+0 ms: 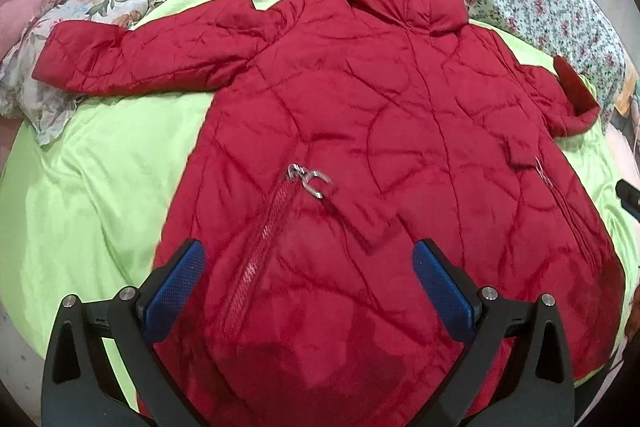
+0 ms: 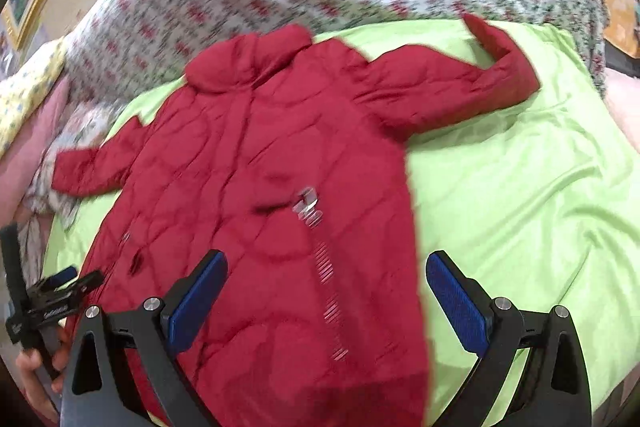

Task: Fold large clothes
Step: 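Reach the right tool to the coat sleeve cuff and grasp it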

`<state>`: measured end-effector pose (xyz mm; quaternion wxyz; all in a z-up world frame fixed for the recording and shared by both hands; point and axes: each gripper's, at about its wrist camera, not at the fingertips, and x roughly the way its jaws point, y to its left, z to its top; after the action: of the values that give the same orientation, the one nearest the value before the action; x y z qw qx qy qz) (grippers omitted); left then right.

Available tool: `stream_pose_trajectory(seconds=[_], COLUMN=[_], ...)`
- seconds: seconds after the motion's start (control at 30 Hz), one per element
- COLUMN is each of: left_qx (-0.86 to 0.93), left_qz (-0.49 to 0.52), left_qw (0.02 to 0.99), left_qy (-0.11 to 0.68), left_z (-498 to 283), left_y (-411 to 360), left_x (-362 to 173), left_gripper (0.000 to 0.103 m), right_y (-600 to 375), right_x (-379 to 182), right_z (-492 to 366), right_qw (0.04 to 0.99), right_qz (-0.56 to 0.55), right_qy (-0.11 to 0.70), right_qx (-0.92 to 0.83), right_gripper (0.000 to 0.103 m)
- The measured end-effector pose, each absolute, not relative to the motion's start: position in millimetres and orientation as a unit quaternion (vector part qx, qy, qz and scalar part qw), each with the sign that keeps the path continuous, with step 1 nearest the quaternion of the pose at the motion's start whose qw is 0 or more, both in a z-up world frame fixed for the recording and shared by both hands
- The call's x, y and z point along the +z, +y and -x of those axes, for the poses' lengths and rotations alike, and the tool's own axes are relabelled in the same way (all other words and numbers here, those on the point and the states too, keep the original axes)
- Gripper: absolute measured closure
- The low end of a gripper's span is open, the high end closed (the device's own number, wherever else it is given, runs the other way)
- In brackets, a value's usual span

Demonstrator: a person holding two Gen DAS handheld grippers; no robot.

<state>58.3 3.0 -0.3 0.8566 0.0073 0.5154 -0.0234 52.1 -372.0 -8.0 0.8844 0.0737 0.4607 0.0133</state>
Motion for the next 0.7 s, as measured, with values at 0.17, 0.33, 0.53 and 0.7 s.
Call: stream_pose_trajectory(seconds=[0.17, 0.33, 0.53, 0.7], left_qx=[-0.024, -0.033, -0.040, -0.040], left_qz=[0.004, 0.020, 0.032, 0.033], left_qw=[0.860, 0.865, 0.864, 0.858], left_qy=[0.509, 0.500, 0.500, 0.511], left_z=[-76.2, -88.3, -99.4, -106.6], left_y=[5.7, 3.8, -0.4, -4.4], left_x=[2.5, 4.8, 0.3, -8.4], left_gripper=[0.000, 0.000, 0.000, 0.000], right_y=[-418.2, -472.3, -526.4, -557.8], right_x=[-5.1, -13.3, -15.0, -22.3], right_z=[-83.5, -122.6, -171.3, -218.7], right_qw=[0.895, 0.898, 0.902, 0.901], right_qz=[-0.102, -0.143, -0.145, -0.123], right_qy=[0.434, 0.412, 0.390, 0.386], right_qx=[-0.017, -0.051, -0.113, -0.159], right_gripper=[0.004, 0.011, 0.023, 0.035])
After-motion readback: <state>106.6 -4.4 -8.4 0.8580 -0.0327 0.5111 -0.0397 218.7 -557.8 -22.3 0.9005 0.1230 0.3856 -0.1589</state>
